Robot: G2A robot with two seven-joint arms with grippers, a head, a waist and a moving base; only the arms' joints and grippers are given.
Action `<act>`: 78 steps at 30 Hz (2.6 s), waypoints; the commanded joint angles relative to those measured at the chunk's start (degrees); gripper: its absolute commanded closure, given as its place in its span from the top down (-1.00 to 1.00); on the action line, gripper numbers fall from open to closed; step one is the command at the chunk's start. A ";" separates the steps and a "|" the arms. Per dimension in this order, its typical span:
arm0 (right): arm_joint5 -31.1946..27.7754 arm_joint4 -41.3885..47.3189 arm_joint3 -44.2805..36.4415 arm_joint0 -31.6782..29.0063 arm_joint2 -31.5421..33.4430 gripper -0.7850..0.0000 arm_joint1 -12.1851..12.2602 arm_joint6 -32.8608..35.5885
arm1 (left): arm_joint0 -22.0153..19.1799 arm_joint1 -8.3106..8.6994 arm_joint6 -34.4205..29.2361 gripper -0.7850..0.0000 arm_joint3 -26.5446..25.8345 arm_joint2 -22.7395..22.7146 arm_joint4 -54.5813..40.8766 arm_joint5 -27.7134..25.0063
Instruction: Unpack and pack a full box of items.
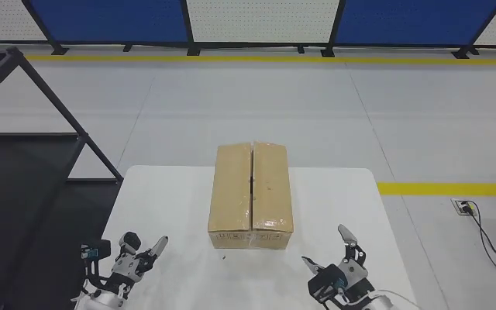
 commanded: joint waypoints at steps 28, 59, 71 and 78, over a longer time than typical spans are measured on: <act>6.88 -22.23 6.46 13.35 -18.96 1.00 -3.77 13.36 | -2.28 -1.11 1.30 1.00 0.86 2.52 0.25 9.27; 13.18 -30.90 23.09 25.55 -28.66 -1.00 -11.59 26.45 | 0.02 -2.15 3.95 1.00 0.83 2.16 -0.93 9.81; 10.67 -31.17 21.28 21.72 -23.43 -1.00 -11.32 19.97 | -0.09 -2.46 3.48 1.00 0.36 2.49 -0.19 10.08; 4.54 -21.46 17.85 18.55 -16.32 -1.00 -10.13 6.35 | -0.17 -2.60 3.09 1.00 0.27 2.44 0.26 10.21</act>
